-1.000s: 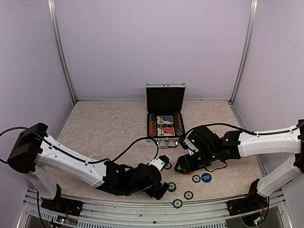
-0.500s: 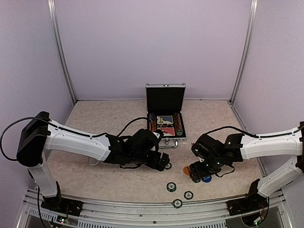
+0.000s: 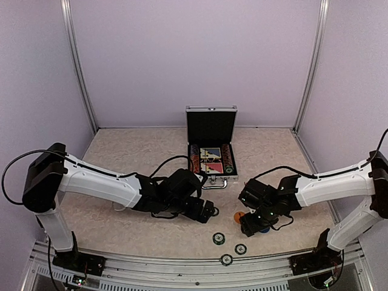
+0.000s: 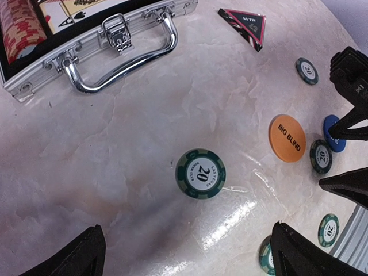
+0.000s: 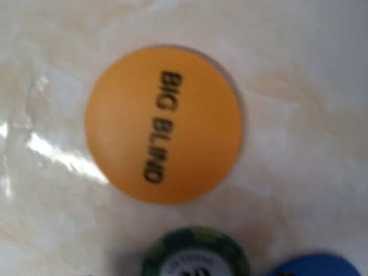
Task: Pack up texas hold em set
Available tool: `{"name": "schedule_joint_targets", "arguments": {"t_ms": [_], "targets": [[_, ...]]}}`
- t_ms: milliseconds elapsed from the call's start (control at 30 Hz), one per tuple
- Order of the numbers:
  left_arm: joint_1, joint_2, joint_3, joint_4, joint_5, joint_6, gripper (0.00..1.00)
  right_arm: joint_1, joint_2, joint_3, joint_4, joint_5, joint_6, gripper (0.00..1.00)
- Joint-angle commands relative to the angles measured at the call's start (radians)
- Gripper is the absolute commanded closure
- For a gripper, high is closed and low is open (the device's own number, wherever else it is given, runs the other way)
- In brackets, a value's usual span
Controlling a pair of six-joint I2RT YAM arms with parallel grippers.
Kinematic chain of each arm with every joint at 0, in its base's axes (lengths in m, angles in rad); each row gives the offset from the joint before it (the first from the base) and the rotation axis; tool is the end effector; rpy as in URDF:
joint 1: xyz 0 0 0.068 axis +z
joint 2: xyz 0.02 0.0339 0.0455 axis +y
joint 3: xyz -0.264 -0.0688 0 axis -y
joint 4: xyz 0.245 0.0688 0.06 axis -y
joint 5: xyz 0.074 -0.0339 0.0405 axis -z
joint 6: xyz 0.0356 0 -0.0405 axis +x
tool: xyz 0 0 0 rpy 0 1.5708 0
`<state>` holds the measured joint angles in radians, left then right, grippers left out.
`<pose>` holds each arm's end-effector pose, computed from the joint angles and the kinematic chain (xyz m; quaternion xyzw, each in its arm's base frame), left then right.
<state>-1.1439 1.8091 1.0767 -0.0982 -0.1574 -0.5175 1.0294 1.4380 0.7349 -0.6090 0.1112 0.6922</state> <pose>0.1617 -0.3420 0.1702 0.2593 0.8930 -0.2168 0.2973 0.1264 0.2025 0.1568 -0.1591 0.9773 0.0617 0.1257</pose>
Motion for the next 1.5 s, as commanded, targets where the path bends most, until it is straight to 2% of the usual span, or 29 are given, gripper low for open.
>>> {"name": "schedule_joint_targets", "arguments": {"t_ms": [0,300,567,700,833,1067,1467], "targets": [[0.004,-0.035,-0.034,0.017,0.006,-0.018,0.01,0.024,0.054,0.029,0.018,0.028,-0.028,0.33],[0.004,-0.058,-0.066,0.030,0.006,-0.027,0.01,0.032,0.079,0.011,0.030,0.037,-0.017,0.37],[0.005,-0.098,-0.085,0.028,-0.005,-0.032,0.01,0.032,0.049,-0.079,0.118,-0.020,0.017,0.40],[0.004,-0.110,-0.087,0.025,-0.010,-0.035,0.01,0.032,0.043,-0.093,0.119,-0.017,0.033,0.56],[0.004,-0.119,-0.088,0.024,-0.016,-0.036,0.01,0.033,0.039,-0.082,0.095,0.006,0.033,0.61],[0.005,-0.122,-0.098,0.028,-0.020,-0.042,0.01,0.046,0.026,-0.037,0.074,0.029,0.017,0.61],[0.004,-0.120,-0.117,0.039,-0.035,-0.047,0.01,0.129,0.059,0.173,-0.016,0.091,-0.003,0.59]]}}
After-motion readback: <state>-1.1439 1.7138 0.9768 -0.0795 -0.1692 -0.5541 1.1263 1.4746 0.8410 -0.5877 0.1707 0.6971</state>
